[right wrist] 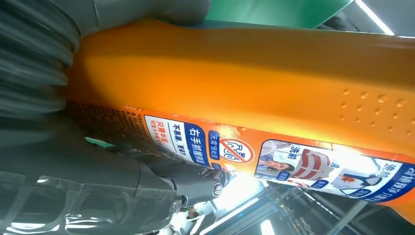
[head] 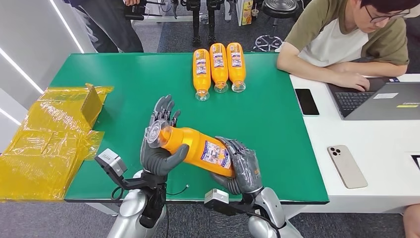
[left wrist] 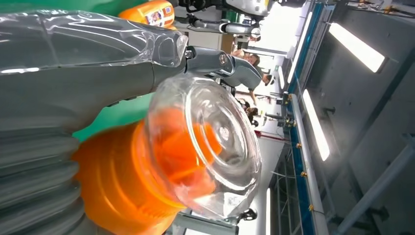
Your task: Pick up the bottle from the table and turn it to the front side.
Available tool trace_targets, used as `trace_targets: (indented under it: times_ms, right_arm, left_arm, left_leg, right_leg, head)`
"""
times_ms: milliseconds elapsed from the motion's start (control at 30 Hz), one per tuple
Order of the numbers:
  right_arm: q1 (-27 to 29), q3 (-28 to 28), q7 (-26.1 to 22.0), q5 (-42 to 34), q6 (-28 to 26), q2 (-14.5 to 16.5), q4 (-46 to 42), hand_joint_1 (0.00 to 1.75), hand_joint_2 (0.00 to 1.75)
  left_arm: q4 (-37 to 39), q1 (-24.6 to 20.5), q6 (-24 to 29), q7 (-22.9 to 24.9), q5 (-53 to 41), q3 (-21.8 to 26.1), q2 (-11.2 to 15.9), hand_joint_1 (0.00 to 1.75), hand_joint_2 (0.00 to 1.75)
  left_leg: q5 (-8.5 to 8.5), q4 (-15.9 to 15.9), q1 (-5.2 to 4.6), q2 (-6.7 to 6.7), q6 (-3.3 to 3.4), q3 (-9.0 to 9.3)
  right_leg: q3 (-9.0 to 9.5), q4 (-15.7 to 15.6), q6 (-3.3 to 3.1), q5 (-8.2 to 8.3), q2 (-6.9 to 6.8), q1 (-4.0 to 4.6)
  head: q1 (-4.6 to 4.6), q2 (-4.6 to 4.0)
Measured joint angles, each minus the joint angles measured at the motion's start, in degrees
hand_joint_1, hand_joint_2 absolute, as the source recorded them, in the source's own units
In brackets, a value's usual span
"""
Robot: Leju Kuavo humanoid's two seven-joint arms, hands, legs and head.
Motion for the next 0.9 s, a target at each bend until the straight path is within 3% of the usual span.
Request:
trace_targets:
  times_ms: [133,333,467,900]
  right_arm:
    - [-0.2,0.4,-0.3,0.0,2.0,0.0,-0.3,1.75,1.75]
    - [-0.7,0.6,0.0,0.3,5.4,0.0,-0.4,1.75,1.75]
    - [-0.7,0.6,0.3,0.6,5.9,0.0,-0.7,1.75,1.75]
    - [0.4,-0.3,2.8,4.3,8.7,0.1,-2.7,1.75,1.75]
  left_arm:
    - [0.1,0.0,-0.3,0.2,-0.8,0.0,0.0,0.00,1.75]
    - [0.1,0.0,-0.8,0.6,-1.8,0.0,0.0,0.14,1.75]
    - [0.1,0.0,-0.9,0.6,-1.9,0.0,0.0,1.73,1.75]
    - [-0.4,0.2,0.4,0.4,-0.7,0.1,0.0,1.75,1.75]
  left_leg:
    - [0.00,0.0,0.00,0.00,0.00,-0.01]
    - [0.00,0.0,0.00,-0.01,0.00,-0.01]
    - [0.00,0.0,0.00,0.00,0.00,-0.01]
    - [-0.02,0.0,0.00,-0.01,-0.02,-0.02]
  right_leg:
    - [0.00,0.0,0.00,0.00,0.00,0.00]
    - [0.00,0.0,0.00,0.00,0.00,0.00]
    - [0.00,0.0,0.00,0.00,0.00,0.00]
    - [0.00,0.0,0.00,0.00,-0.01,0.00]
  head:
    - [-0.01,0.00]
    - [-0.01,0.00]
    - [-0.01,0.00]
    - [-0.01,0.00]
